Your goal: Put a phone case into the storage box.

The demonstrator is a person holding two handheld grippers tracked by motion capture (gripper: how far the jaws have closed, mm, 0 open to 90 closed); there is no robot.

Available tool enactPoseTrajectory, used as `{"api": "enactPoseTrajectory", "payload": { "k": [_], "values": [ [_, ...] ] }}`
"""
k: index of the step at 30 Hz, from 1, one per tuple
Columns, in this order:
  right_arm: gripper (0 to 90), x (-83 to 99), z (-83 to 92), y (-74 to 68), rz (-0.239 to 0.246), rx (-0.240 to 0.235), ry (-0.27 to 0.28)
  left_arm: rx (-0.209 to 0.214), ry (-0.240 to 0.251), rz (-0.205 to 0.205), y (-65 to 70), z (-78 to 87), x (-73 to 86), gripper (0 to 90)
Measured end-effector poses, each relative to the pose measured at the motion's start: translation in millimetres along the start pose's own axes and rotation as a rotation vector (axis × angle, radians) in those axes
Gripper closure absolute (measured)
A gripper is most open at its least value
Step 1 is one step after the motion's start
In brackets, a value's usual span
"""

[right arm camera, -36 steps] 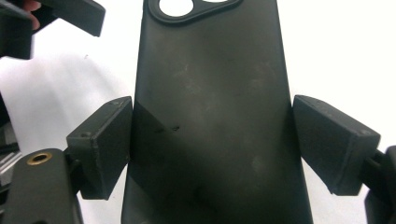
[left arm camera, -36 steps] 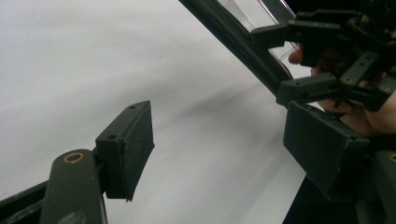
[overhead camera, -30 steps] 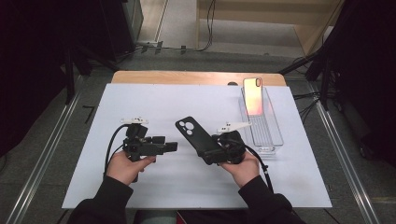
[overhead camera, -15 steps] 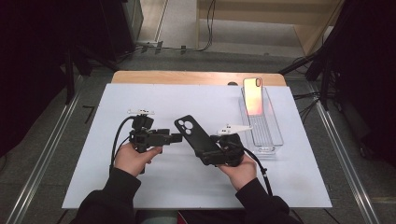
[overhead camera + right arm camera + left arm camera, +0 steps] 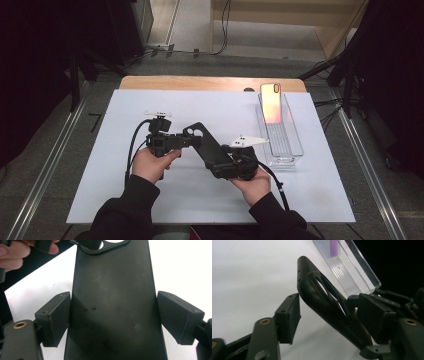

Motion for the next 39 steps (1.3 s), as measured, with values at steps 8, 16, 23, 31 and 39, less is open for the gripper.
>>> {"api": "enactPoseTrajectory", "payload": {
  "k": [8,16,23,31,39],
  "values": [
    [13.6,0.2,-3.0,-3.7,0.037,-0.010,0.030,0.117,0.028,0.098,5.1,0.5,-3.5,72.4],
    [12.6,0.4,-7.0,-4.6,0.063,-0.021,0.041,0.174,0.029,0.141,7.8,4.4,-4.9,78.9],
    [11.3,-2.5,-8.1,-4.7,0.094,-0.017,0.039,0.211,0.035,0.166,11.0,7.8,-6.6,80.9],
    [0.0,-9.0,-6.4,-8.0,0.139,-0.027,0.005,0.226,0.056,0.160,14.6,14.4,-9.3,80.9],
    [0.0,-7.3,0.8,-5.1,0.122,-0.064,-0.049,0.156,0.089,0.095,11.6,17.9,-9.4,80.4]
  ]
}}
Point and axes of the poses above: each handheld gripper's, and its own axes: z roughly backward along the jaws, x roughly out of its underside, y roughly to its right, the point moved 9 cm from there along -z, roughly forward along the jaws, and after that the axes turned 8 degrees about -x, right-handed, at the moved point
